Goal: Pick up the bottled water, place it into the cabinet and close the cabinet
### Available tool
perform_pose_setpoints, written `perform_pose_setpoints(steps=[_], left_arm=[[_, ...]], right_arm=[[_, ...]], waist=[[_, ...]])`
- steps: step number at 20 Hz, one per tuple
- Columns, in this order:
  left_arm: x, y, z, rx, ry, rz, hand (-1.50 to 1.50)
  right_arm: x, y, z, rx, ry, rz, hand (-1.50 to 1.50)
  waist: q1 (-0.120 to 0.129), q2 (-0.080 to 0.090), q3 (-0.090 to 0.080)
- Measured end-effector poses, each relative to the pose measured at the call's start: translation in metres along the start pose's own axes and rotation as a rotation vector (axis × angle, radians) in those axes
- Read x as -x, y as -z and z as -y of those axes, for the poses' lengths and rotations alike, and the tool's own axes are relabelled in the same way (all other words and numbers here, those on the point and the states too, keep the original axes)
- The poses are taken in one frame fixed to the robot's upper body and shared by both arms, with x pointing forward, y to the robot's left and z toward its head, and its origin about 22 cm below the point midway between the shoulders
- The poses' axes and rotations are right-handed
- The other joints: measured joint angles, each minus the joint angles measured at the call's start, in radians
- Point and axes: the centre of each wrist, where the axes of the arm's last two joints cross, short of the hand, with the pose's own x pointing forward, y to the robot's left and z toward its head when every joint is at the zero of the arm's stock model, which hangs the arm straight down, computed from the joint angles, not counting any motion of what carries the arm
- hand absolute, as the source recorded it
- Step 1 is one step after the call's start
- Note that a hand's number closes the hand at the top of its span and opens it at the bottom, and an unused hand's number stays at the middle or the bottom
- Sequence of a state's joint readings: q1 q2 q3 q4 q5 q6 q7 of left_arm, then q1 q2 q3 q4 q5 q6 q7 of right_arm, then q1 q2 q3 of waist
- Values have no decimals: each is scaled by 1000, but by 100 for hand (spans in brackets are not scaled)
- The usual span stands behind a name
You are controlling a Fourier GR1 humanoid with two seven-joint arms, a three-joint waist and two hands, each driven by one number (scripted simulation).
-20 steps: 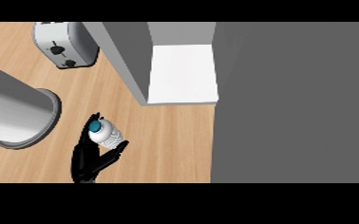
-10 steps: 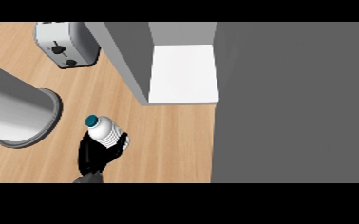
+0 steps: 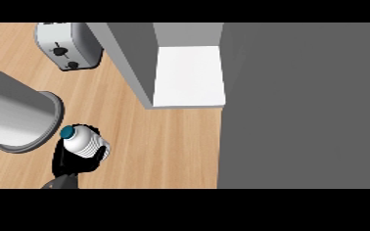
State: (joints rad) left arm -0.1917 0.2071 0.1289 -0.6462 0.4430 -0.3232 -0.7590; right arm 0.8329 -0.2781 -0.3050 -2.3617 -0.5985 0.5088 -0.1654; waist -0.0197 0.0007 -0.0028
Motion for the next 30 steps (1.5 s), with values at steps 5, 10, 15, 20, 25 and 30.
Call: perform_pose_setpoints(steps=[5,10,15,20,25,30], left_arm=[[-11,19,9,66,38,32,150],[-18,33,34,141,43,28,150],[-22,45,82,198,53,30,150],[-29,47,131,236,53,15,150],[-46,60,177,246,84,31,150],[-55,67,220,239,113,55,150]], right_arm=[[-7,-2,7,0,-32,-17,-150],[-6,-6,7,16,-19,-8,-150],[-6,-10,6,19,-2,-5,-150],[-8,-10,9,18,-7,-7,-150],[-6,-9,8,19,11,1,-150],[-7,-6,9,9,12,1,-150]], waist=[[4,-2,1],[9,-5,2],[10,-7,2],[14,-6,3],[9,-5,2],[1,-3,2]])
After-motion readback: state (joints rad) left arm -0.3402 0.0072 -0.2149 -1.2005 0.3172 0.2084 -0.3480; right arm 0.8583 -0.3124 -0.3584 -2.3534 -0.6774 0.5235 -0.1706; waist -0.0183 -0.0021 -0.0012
